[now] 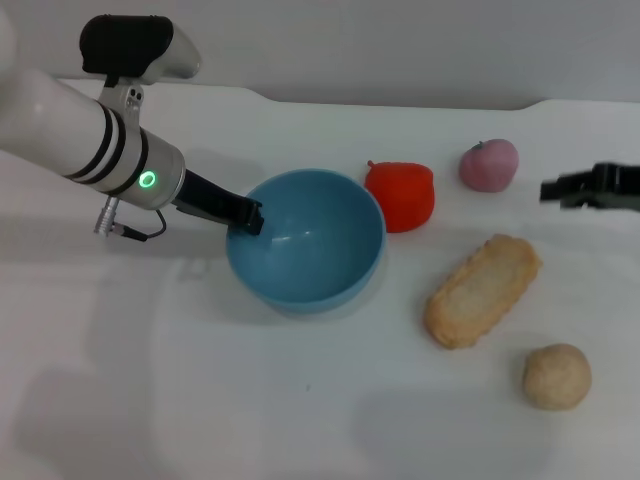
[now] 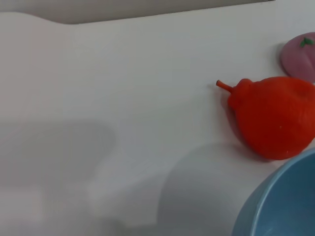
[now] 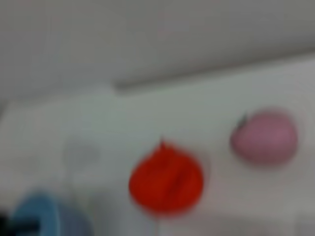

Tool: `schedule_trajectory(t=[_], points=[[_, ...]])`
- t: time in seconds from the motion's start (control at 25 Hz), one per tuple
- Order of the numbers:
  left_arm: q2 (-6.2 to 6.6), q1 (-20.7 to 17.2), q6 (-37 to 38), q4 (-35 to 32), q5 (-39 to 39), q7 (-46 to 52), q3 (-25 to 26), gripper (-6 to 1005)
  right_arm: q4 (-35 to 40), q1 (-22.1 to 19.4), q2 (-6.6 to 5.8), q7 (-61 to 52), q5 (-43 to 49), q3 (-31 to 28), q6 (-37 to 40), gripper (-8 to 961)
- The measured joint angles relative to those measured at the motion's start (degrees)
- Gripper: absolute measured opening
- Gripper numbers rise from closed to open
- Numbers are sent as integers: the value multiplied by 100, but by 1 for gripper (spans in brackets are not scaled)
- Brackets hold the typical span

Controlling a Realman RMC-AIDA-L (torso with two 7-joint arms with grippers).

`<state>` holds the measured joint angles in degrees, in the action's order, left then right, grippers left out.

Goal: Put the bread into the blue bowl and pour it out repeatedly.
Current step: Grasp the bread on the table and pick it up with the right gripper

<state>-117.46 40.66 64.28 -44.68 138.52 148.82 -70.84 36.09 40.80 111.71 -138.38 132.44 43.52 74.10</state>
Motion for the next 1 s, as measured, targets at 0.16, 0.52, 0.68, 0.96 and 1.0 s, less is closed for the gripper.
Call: schedule_trajectory(t=[0.16,0.52,0.68,0.96,1.0], points=[[2,-46,-3,-93,1,-7,-32,-2,-4,677,-56,-483,1197,117,739,400],[-5,-77,5,-139,0,-99,-38,-2,174,1199,173,-497,1483,1762,1097,400],[-10,-83,6,-139,0,-99,-41,-2,213,1228,402,-482,1860,2092,836,401],[-14,-84,-4,-139,0,-99,-18,-2,483,1191,719,-407,2772,2789,221,397],[-14,-81,-4,-138,0,-99,-12,-2,478,1191,719,-407,2756,2902,165,396]])
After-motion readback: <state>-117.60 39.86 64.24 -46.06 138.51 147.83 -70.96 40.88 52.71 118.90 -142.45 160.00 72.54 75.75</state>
